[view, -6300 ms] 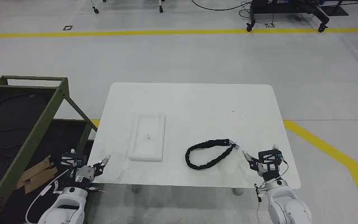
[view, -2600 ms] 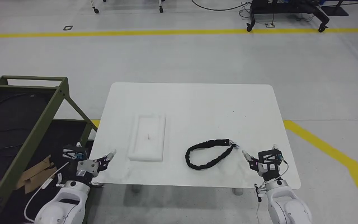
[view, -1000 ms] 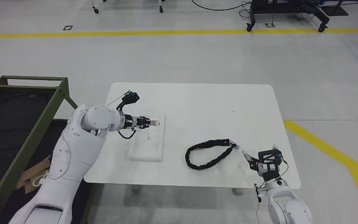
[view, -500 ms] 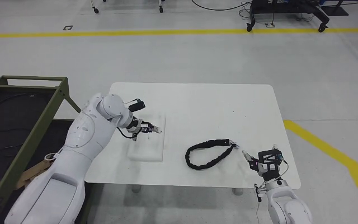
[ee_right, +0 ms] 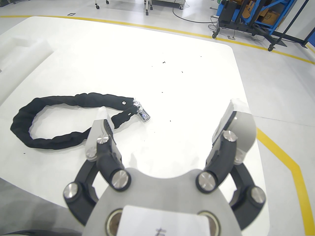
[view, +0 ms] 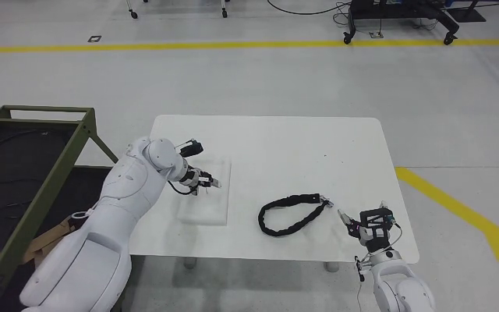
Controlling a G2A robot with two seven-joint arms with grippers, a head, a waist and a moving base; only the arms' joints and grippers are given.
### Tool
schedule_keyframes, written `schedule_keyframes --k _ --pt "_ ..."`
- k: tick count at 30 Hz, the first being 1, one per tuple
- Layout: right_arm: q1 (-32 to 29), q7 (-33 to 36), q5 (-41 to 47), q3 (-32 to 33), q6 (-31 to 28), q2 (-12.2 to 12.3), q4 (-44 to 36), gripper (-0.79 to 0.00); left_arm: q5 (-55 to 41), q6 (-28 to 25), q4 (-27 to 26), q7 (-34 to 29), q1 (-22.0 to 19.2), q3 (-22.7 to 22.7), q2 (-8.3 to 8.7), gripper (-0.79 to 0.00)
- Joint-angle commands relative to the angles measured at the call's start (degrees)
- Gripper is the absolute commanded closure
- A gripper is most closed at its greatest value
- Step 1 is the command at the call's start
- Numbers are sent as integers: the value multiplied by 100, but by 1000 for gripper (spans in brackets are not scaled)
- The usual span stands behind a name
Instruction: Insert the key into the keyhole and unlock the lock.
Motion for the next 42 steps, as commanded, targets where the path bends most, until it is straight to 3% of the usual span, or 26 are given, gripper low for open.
schedule_keyframes --k 1,34,37,39,40,42 --pt "0 0 0 0 0 0 0 -785 -13 -31 89 3 -22 14 -30 -785" --pt "0 0 0 0 0 0 0 -785 8 -67 123 78 -66 34 -60 -785" --pt "0 0 0 0 0 0 0 -785 170 -67 -48 164 4 98 -57 -785" --pt "0 0 0 0 0 0 0 -785 344 225 -241 219 19 157 -58 -785" --pt "0 0 0 0 0 0 0 -785 393 293 -329 203 37 173 -55 -745" --pt "0 0 0 0 0 0 0 -785 491 480 -467 202 57 194 -45 -594"
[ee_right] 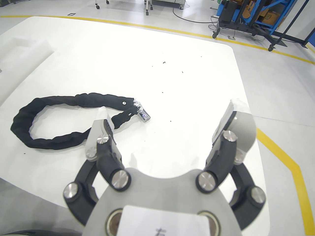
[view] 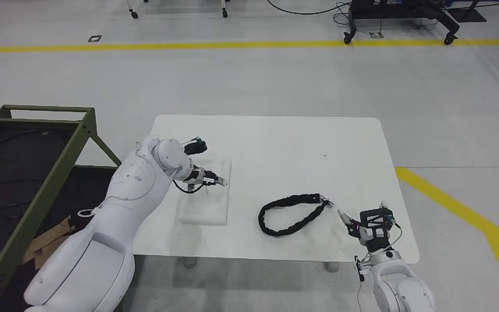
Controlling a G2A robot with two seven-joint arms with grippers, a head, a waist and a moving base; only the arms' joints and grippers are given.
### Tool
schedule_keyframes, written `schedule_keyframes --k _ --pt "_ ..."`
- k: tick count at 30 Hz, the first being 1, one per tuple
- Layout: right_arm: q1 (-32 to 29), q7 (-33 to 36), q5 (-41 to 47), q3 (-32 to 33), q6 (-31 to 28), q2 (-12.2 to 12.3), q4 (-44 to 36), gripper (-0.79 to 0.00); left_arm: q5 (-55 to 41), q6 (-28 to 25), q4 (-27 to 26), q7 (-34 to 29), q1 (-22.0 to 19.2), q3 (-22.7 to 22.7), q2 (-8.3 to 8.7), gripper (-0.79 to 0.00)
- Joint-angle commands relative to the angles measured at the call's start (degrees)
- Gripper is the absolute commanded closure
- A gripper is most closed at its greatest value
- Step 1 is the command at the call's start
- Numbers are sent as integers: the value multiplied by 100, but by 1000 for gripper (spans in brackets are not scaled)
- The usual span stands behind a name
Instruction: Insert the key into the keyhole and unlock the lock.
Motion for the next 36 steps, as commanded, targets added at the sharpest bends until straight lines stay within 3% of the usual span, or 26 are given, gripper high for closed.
schedule_keyframes --k 1,3,4,5,14,21,33,36 --pt "0 0 0 0 0 0 0 -785 72 148 -115 17 25 7 12 -570" --pt "0 0 0 0 0 0 0 -785 74 209 -199 -45 53 -10 27 -523" --pt "0 0 0 0 0 0 0 -785 80 209 -232 -89 62 -15 34 -409" --pt "0 0 0 0 0 0 0 -785 134 249 -249 -89 69 -3 41 -388" --pt "0 0 0 0 0 0 0 -785 559 551 -449 -105 200 202 -5 -363" --pt "0 0 0 0 0 0 0 -785 792 662 -306 169 156 312 -85 -345" --pt "0 0 0 0 0 0 0 -785 765 349 68 457 118 357 -240 -157" --pt "0 0 0 0 0 0 0 -785 783 387 128 482 99 372 -279 -142"
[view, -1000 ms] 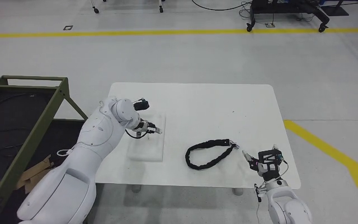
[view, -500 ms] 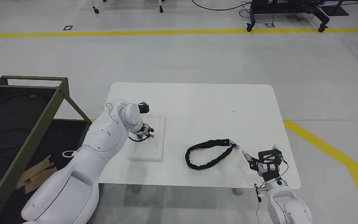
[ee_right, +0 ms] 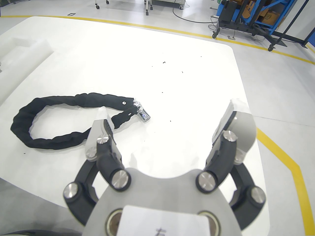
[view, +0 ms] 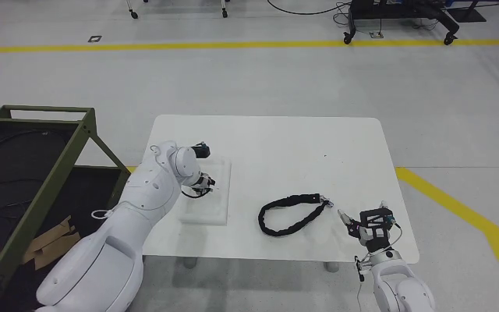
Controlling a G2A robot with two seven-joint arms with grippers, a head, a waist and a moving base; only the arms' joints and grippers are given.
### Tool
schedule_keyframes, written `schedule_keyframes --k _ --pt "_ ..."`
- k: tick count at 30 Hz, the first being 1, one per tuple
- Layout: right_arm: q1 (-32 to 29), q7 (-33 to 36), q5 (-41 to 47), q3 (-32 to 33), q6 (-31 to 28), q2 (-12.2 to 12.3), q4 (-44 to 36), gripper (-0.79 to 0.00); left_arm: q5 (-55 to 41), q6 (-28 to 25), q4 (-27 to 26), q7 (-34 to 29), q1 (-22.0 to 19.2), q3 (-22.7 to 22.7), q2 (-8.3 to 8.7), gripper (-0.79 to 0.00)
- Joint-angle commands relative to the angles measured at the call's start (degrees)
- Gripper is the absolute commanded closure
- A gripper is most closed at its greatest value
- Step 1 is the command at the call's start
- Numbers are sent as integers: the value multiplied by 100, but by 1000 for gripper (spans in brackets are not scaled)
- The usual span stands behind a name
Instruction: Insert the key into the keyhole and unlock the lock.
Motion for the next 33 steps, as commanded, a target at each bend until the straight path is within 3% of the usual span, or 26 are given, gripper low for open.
schedule_keyframes --k 1,6,19,25,33 --pt "0 0 0 0 0 0 0 -785 -6 -31 43 -39 -13 3 -18 -92" --pt "0 0 0 0 0 0 0 -785 14 -49 129 -63 -51 3 -52 0" --pt "0 0 0 0 0 0 0 -785 76 25 136 -160 -169 -110 -4 0" --pt "0 0 0 0 0 0 0 -785 40 -107 -23 -126 -204 -295 138 0" --pt "0 0 0 0 0 0 0 -785 -354 -1311 -552 46 63 -964 616 0"
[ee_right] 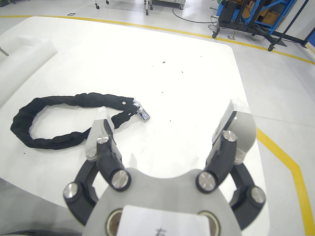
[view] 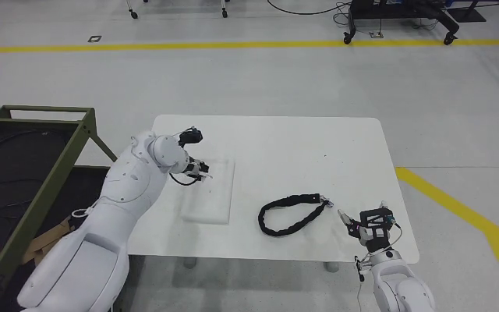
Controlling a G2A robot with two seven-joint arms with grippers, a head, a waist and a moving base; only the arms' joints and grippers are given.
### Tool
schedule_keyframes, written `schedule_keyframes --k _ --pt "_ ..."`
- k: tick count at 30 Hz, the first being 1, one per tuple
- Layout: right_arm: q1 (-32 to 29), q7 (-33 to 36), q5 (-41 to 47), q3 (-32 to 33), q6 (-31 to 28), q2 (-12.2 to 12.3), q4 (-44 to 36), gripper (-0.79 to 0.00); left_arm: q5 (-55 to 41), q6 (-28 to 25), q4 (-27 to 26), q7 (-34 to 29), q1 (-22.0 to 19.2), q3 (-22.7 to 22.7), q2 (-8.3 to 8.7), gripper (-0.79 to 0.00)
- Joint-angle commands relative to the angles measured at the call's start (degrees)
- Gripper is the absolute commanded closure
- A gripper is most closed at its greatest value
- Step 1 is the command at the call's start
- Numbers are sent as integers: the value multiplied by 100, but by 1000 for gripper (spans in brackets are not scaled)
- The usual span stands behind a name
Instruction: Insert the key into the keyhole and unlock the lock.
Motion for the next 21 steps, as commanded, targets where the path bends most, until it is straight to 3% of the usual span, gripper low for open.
schedule_keyframes --k 1,8,15,18,21 --pt "0 0 0 0 0 0 0 -785 -217 -532 -202 -109 140 -261 168 0" --pt "0 0 0 0 0 0 0 -785 -1406 -2267 -1133 -1084 939 -1507 870 0" --pt "0 0 0 0 0 0 0 -785 -3029 -1896 -3045 -1457 2176 -1966 1602 0" --pt "0 0 0 0 0 0 0 -785 -3790 -1826 -3427 -1528 2491 -2022 1901 0" --pt "0 0 0 0 0 0 0 -785 -3886 -1812 -3524 -1542 2528 -1997 1961 0"
